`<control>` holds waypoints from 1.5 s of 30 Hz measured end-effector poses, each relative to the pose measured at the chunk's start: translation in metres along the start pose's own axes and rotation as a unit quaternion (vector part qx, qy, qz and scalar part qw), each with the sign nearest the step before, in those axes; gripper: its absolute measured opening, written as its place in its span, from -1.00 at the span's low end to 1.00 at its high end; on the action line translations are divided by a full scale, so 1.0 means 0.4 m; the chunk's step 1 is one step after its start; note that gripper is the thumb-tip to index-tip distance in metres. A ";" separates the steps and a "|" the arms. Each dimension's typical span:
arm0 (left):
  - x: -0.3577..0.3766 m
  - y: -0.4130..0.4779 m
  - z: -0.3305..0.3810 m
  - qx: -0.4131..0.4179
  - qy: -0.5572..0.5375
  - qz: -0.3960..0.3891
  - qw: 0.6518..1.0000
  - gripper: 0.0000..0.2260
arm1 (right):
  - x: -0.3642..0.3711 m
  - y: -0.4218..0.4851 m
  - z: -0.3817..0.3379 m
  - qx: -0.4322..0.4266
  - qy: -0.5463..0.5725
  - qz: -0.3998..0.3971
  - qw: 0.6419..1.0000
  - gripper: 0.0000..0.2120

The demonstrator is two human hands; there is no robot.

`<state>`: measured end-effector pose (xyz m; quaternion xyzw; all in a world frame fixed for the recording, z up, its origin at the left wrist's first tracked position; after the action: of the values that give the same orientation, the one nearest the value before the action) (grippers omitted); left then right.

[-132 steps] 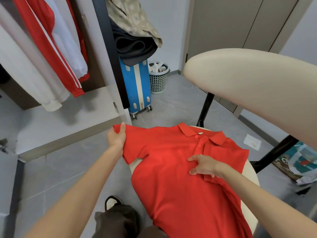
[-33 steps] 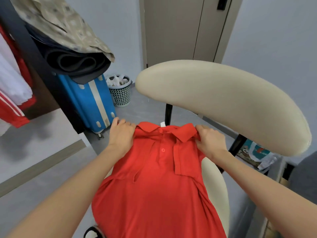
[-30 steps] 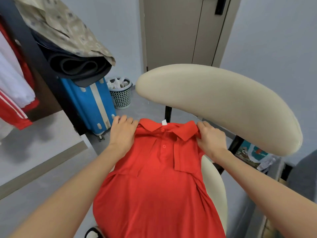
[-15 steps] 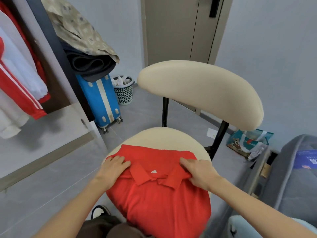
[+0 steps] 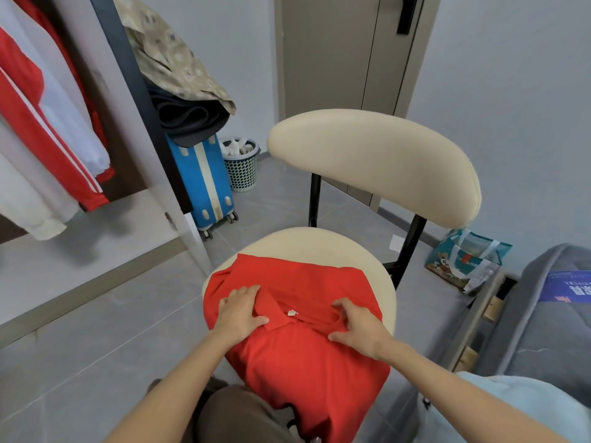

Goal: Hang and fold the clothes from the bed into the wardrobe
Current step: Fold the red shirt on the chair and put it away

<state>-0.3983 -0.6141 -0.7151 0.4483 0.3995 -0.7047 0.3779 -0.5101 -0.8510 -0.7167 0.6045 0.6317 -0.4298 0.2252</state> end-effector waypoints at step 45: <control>-0.069 0.278 -0.018 0.124 0.179 -0.145 0.965 0.04 | -0.094 0.227 0.028 0.067 -0.202 -0.048 0.976 0.07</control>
<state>-0.2881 -0.6468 -0.7163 0.5477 0.4308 -0.7043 0.1357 -0.4195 -0.8907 -0.7169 0.4879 0.5716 -0.5945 0.2860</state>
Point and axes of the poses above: each hand's wrist, its own y-axis towards the middle knuckle, its own x-axis out of the palm, z = x × y, the point moved 2 cm from there along y, towards the middle knuckle, and after that the axes turned 1 degree about x, right-handed, at the moved point
